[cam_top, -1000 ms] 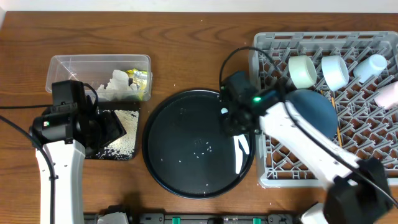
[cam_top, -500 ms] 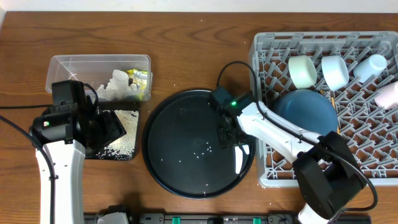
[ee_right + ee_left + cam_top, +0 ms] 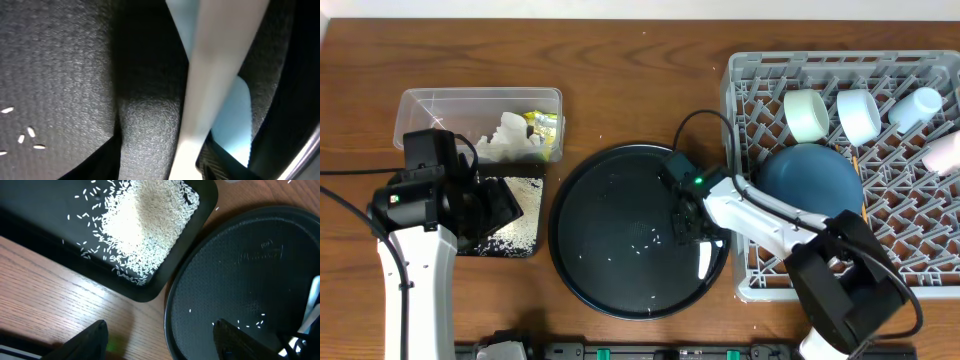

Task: Sort waste into correct bins and load items into the dishwasher rack
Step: 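Move right gripper to the round tray and grasp a white spoon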

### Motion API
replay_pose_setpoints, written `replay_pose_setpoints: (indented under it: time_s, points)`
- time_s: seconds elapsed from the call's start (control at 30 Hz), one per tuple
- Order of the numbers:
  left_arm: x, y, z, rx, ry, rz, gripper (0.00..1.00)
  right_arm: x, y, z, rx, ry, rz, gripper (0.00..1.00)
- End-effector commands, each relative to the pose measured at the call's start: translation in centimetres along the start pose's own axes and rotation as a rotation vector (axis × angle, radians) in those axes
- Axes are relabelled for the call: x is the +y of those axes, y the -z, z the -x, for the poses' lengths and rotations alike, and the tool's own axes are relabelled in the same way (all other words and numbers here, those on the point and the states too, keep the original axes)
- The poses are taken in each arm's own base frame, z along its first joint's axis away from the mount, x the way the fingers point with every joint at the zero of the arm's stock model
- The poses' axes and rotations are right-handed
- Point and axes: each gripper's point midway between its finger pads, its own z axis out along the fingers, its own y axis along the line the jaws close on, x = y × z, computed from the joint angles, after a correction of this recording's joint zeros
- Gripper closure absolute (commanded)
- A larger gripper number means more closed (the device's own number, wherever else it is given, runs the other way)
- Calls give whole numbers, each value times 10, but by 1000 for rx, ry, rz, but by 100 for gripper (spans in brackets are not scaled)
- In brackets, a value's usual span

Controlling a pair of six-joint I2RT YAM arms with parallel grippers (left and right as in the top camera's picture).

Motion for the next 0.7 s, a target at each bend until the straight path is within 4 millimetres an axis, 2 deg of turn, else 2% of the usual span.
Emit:
replay_pose_setpoints:
  time_s: [0.0, 0.4, 0.67]
  points:
    - [3, -2, -1, 9, 10, 10, 31, -5, -15, -11, 24, -16, -17, 55]
    - [3, -2, -1, 9, 10, 10, 31, -6, -16, -11, 22, -26, -24, 77]
    - [3, -2, -1, 9, 10, 10, 31, -6, -16, -12, 23, -26, -24, 87]
